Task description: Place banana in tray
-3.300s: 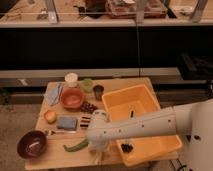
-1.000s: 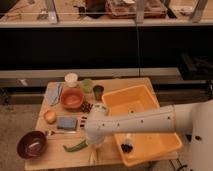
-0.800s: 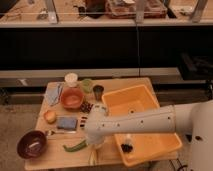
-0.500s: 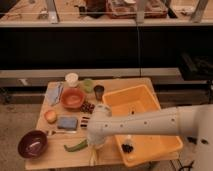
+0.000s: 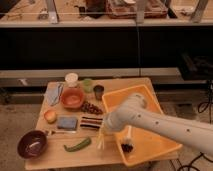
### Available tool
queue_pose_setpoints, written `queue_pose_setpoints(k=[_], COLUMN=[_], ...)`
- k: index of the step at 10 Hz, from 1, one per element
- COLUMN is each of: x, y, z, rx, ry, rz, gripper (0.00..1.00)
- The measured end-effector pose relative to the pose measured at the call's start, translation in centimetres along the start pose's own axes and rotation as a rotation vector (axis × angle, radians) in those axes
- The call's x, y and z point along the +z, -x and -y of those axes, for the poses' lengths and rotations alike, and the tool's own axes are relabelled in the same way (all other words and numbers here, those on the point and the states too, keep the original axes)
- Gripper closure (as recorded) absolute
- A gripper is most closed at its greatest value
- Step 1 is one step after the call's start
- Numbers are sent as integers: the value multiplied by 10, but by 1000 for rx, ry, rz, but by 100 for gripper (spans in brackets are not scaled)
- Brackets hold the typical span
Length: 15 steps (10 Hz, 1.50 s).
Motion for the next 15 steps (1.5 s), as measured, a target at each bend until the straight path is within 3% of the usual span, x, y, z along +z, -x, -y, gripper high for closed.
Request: queue_pose_setpoints(k=[1, 3, 4, 5, 6, 7, 9, 11, 13, 15], x=[-20, -59, -69, -74, -73, -68, -48, -27, 3, 28], y=[-14, -44, -52, -62, -69, -79, -108, -129, -141, -147], z=[-7, -23, -30, -37, -42, -46, -47, -48, -73, -94], rx=[23, 86, 124, 174, 224, 268, 309, 325, 392, 442], ry=[-78, -315, -381, -421, -416, -381, -180, -12, 49, 118], rz=[-23, -84, -110, -139, -159, -173, -168, -135, -90, -30], gripper=[91, 91, 91, 91, 91, 91, 91, 91, 86, 66])
